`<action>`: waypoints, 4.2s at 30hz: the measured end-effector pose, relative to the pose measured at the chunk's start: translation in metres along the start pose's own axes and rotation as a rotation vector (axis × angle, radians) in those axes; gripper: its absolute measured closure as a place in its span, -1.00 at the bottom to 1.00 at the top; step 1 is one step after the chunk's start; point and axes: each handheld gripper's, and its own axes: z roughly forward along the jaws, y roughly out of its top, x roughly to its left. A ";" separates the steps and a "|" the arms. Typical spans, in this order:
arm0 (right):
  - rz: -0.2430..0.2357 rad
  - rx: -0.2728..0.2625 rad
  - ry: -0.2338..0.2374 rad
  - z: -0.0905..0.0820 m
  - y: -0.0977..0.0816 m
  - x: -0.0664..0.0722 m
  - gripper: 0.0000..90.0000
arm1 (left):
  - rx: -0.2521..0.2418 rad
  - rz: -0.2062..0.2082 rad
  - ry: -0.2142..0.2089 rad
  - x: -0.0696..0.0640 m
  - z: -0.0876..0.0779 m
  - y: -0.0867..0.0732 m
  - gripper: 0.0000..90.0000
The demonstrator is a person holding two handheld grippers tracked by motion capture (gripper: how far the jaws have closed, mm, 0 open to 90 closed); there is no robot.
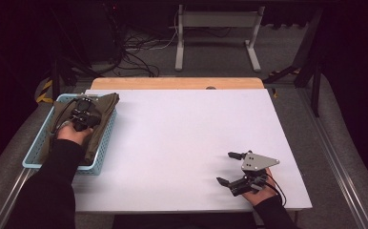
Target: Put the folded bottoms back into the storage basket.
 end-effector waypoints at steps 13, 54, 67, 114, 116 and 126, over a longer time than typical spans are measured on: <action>0.001 0.000 0.000 0.000 0.000 0.000 -0.88 | 0.164 -0.010 -0.041 0.003 0.017 -0.010 0.99; -0.004 0.002 0.001 0.001 0.000 0.001 -0.88 | -0.170 -0.090 0.043 -0.009 -0.029 0.021 0.45; -0.007 0.003 0.003 0.001 0.000 0.001 -0.88 | -0.031 -0.100 0.124 -0.006 0.007 0.029 0.95; 0.000 -0.006 0.002 0.000 0.001 0.000 -0.88 | -0.520 0.106 -0.146 -0.100 -0.066 0.002 -0.47; 0.000 -0.006 0.002 0.000 0.001 0.000 -0.88 | -0.531 0.121 -0.160 -0.106 -0.066 0.000 -0.49; 0.000 -0.009 0.004 0.000 0.001 0.000 -0.89 | -0.584 0.185 -0.210 -0.130 -0.060 -0.010 -0.68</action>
